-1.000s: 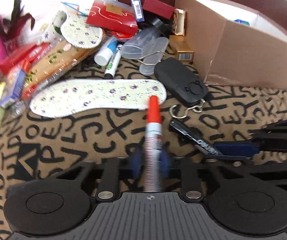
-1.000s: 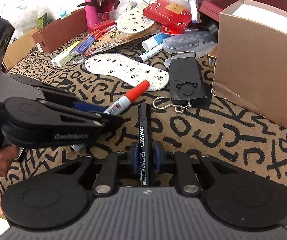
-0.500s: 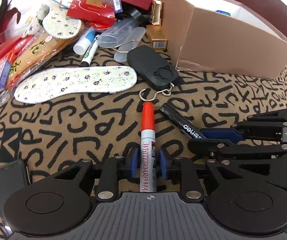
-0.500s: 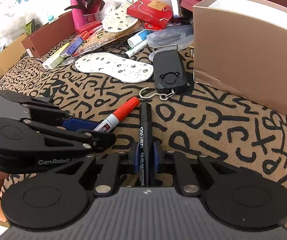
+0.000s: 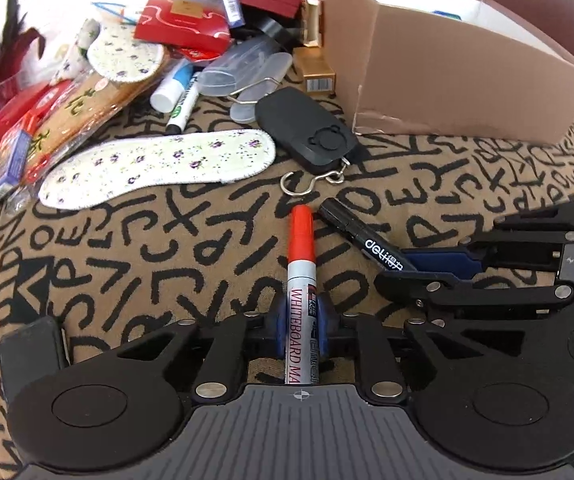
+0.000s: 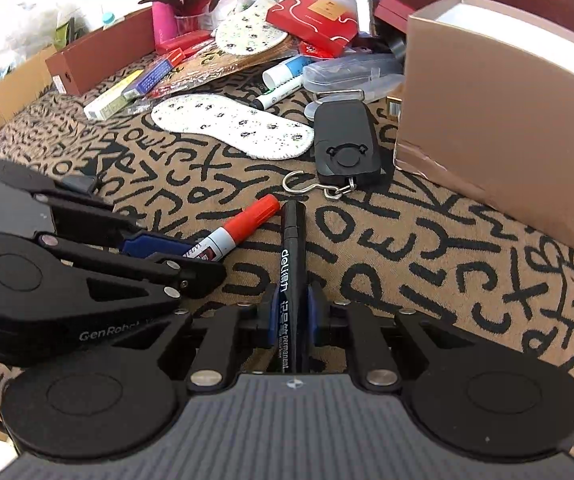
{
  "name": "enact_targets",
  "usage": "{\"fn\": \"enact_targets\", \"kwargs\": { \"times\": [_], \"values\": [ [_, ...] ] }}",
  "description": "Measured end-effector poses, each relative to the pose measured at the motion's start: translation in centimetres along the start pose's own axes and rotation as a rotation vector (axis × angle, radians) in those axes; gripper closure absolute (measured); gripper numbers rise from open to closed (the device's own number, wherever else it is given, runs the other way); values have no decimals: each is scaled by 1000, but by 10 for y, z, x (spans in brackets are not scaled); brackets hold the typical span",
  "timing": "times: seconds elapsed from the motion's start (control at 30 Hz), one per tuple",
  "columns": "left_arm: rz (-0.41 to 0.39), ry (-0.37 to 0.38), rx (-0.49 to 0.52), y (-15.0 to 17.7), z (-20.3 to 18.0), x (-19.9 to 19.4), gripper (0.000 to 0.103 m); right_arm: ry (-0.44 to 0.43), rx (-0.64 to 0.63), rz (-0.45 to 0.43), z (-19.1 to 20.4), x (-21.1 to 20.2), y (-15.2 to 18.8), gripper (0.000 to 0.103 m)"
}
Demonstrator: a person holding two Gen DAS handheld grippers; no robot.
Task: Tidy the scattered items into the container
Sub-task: 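Grasp the red-capped whiteboard marker with left gripper while right grasps black marker, then carry both markers over the cardboard box and open both grippers inside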
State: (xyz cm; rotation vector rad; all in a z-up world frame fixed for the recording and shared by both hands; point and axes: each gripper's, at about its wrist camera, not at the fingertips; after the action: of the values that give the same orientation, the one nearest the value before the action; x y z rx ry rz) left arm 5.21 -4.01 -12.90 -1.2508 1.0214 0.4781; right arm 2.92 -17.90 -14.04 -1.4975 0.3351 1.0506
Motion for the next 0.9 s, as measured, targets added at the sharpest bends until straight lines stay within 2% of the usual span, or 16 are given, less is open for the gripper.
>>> {"fn": "enact_targets", "kwargs": {
  "times": [0.07, 0.2, 0.3, 0.37, 0.6, 0.73, 0.9],
  "values": [
    [-5, -10, -9, 1, -1, -1, 91, -16, 30, -3, -5, 0, 0, 86],
    [-16, -21, -33, 4, -2, -3, 78, -16, 53, -8, -5, -3, 2, 86],
    [-16, -33, -29, 4, -4, -2, 82, -13, 58, -19, -5, -3, 4, 86],
    [-13, -44, -35, 3, -5, -2, 92, -11, 54, -24, -4, -3, 5, 86],
    [-19, -1, -129, 6, -14, -16, 93, -57, 115, -28, -13, -21, 11, 86],
    [-62, 0, -134, 1, -31, -33, 93, -65, 147, -74, -22, -43, 15, 86],
    [-133, 10, -98, -21, -57, -57, 93, -68, 181, -148, -41, -76, 10, 87]
  ]
}}
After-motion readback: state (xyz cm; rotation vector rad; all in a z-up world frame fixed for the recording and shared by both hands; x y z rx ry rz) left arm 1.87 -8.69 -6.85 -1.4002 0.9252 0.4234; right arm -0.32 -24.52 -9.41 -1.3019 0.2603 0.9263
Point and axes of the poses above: each gripper's, at about its wrist camera, not at the fingertips, and x roughly the way its jaws point, z to its left, y to its underside
